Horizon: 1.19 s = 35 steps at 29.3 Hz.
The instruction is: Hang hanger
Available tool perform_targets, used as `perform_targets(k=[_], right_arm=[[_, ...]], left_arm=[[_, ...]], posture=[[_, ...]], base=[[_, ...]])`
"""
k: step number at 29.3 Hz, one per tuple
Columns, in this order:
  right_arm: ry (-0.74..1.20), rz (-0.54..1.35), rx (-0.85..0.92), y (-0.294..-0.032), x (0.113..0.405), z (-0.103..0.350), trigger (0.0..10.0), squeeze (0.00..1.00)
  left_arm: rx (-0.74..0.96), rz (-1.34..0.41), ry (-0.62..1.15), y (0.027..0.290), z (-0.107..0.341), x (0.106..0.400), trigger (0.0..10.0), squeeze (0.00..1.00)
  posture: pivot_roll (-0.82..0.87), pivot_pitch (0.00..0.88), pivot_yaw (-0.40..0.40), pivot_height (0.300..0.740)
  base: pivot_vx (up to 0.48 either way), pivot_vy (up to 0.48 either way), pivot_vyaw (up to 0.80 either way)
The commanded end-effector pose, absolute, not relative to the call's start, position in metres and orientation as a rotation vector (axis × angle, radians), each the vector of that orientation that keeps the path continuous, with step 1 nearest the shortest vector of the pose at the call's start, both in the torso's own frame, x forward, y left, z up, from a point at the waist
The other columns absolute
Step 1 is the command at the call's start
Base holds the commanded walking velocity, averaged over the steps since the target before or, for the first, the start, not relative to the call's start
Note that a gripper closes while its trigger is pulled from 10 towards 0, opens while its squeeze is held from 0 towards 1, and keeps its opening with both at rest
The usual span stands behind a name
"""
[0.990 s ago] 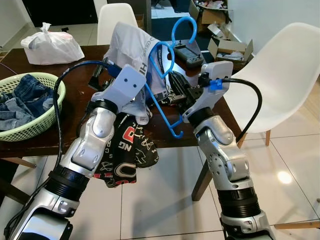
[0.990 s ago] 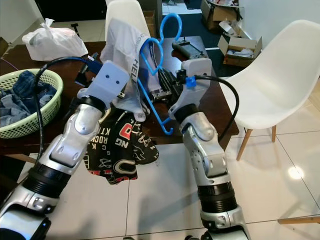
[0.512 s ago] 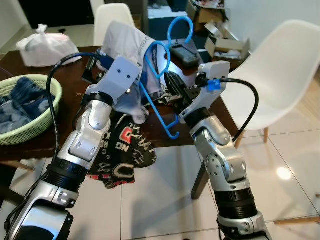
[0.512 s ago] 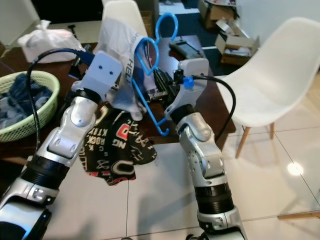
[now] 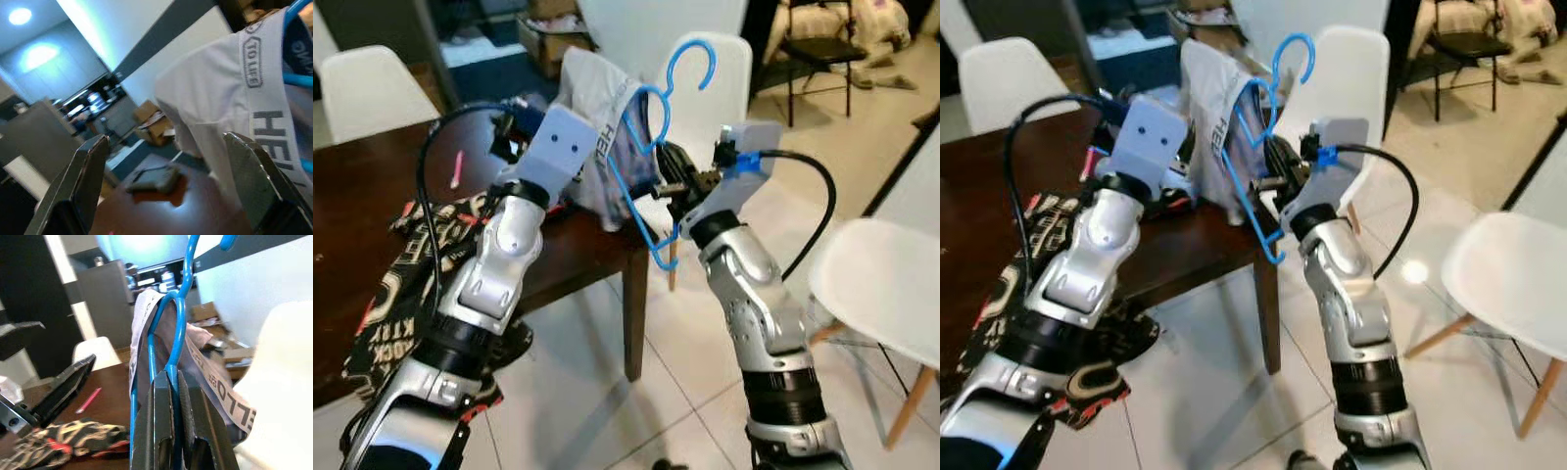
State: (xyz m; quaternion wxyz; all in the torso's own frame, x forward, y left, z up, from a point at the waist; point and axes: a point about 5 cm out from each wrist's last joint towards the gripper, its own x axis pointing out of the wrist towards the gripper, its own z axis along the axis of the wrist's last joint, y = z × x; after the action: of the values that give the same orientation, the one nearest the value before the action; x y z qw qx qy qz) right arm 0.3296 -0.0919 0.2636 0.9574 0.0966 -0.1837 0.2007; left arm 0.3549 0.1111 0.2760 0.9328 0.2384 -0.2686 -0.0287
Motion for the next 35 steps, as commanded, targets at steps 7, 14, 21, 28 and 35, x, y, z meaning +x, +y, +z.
perform_targets(k=[7,14,21,28,35], right_arm=[[-0.392,0.399,0.131,-0.087,0.325,0.268,0.0,0.0],[-0.396,0.424,0.115,-0.076,0.319,0.264,0.0,0.0],[-0.379,0.396,0.122,-0.084,0.313,0.254,0.0,0.0],[-0.351,0.38,0.134,-0.09,0.304,0.244,0.0,0.0],[-0.325,0.361,0.186,-0.097,0.28,0.238,0.0,0.0]], left_arm=[[0.346,-0.222,-0.467,0.089,0.251,0.353,10.0,0.0],[0.284,-0.281,-0.429,0.069,0.235,0.342,10.0,0.0],[0.291,-0.189,-0.428,0.084,0.22,0.316,10.0,0.0],[0.305,-0.163,-0.421,0.095,0.216,0.301,10.0,0.0],[0.321,-0.156,-0.44,0.092,0.219,0.278,10.0,0.0]], posture=[[0.03,0.139,0.051,0.74],[0.02,0.135,0.058,0.74],[0.03,0.136,0.051,0.74],[0.04,0.141,0.044,0.74],[0.04,0.148,0.035,0.74]], base=[[0.0,0.0,-0.72],[0.0,0.0,-0.2],[0.0,0.0,0.0],[0.0,0.0,0.0],[0.0,0.0,0.0]])
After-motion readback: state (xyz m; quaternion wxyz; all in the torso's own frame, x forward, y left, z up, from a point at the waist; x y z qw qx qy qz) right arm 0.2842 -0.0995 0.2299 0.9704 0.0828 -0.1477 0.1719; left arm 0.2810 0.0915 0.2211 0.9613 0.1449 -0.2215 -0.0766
